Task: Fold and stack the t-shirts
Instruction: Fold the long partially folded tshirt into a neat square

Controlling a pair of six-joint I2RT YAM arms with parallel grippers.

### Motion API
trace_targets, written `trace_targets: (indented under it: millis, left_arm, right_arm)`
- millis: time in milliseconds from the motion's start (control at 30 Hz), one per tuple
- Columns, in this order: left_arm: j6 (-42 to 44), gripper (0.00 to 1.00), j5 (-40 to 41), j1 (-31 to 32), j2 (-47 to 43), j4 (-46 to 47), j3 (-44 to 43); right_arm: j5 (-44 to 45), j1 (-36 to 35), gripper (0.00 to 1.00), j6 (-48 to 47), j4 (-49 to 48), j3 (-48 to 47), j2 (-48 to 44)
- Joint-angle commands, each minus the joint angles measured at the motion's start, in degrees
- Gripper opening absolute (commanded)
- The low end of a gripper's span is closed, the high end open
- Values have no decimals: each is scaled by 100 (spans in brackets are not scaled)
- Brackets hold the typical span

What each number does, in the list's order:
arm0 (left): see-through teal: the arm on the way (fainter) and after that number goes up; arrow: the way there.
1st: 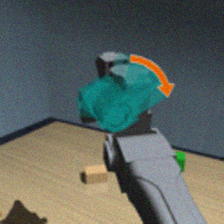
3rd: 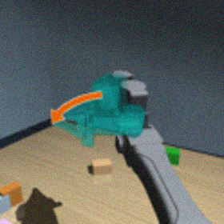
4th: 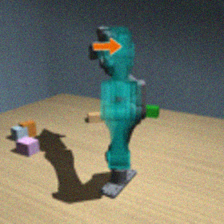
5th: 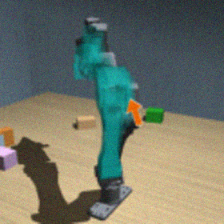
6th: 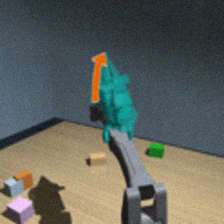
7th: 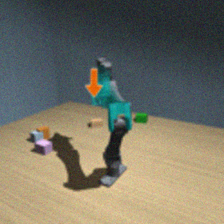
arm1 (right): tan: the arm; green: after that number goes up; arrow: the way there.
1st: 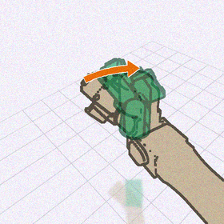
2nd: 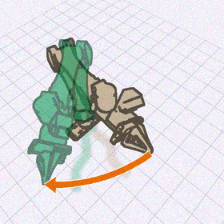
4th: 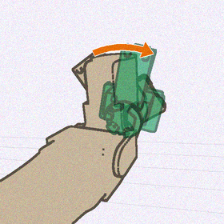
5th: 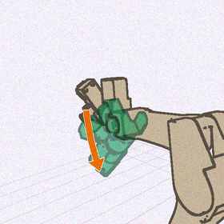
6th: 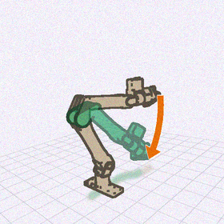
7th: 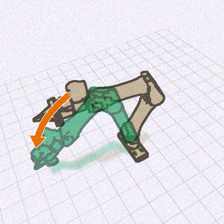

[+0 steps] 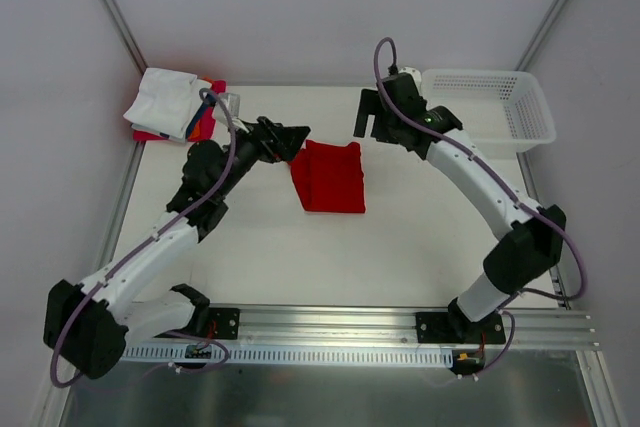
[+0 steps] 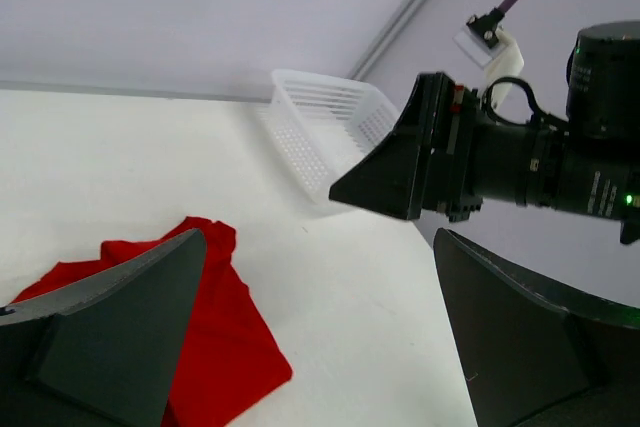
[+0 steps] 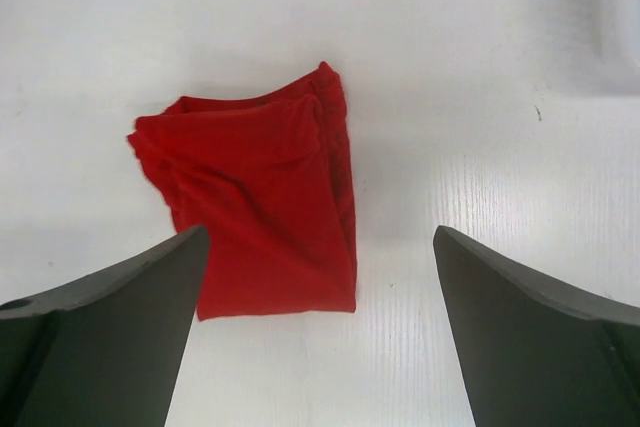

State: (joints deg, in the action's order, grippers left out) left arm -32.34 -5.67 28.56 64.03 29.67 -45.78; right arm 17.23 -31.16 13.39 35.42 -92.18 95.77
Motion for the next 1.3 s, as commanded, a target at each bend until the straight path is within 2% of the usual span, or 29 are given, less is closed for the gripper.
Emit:
trace_targets:
  millis: [0, 33, 100, 167, 200, 233, 267, 433, 833, 1067, 1267]
  left_arm:
    - [26, 99, 22, 185, -689, -427, 507]
    - [-87, 99, 31, 246, -855, -479, 630]
    - [-202, 99, 57, 343, -1330, -497, 1025]
    - [-238, 99, 136, 571, -1752, -646, 1237]
    - [-247, 99, 206, 650, -1875, -751, 1386]
    - [-247, 99, 242, 738, -2129, -839, 1448]
    - [-264, 99, 346, 887, -2253, -1014, 1588]
    - [-440, 99, 532, 1371, -2974, -1323, 1985]
    - [-765, 99, 980, 2005, -3599, -1675, 2486]
    - [-686, 99, 1156, 2040, -3898, -2079, 2398]
    - [-616, 99, 1147, 2040, -3767, -2185, 2258]
  right_arm:
    - [351, -171, 99, -12, 246, 314, -585]
    - [290, -250, 100, 6, 220, 376, -655]
    - [150, -329, 89, 128, 106, 568, -673]
    - [26, -443, 54, 190, -175, 701, -638]
    - [-44, -461, 17, 251, -254, 745, -595]
    - [-71, -514, 4, 278, -324, 711, -533]
    - [-106, -532, 0, 296, -316, 667, -359]
    - [-247, -611, 0, 287, -290, 71, 363]
    - [-536, -629, 1, 59, -167, -1758, 2340]
    - [-862, -576, 1, 243, -333, -2085, 3018]
    - [-959, -549, 1, 270, -439, -2286, 3343]
